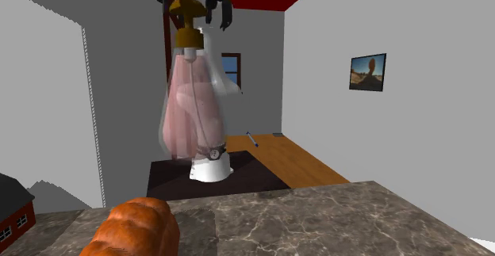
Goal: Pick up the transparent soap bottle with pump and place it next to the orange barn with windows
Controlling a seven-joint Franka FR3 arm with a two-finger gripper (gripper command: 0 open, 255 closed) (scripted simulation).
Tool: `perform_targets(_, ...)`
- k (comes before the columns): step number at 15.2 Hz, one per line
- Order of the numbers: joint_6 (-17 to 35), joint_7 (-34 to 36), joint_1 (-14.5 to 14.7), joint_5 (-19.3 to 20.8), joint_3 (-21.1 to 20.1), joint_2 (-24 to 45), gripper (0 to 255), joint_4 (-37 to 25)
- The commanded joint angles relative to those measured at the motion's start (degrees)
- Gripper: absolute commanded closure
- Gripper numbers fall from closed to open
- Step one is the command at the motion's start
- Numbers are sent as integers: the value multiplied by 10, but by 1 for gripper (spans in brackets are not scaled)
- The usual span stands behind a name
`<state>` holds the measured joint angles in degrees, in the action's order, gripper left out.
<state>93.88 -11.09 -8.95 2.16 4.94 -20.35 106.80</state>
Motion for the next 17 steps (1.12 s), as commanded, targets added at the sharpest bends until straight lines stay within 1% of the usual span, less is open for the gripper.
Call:
perform_targets(1,0,-28,-9,4,19,-3,255,1)
perform_targets(9,-3,-143,-44,14,101,11,255,-18)
perform_targets(17,-8,-266,-77,4,189,67,255,-81)
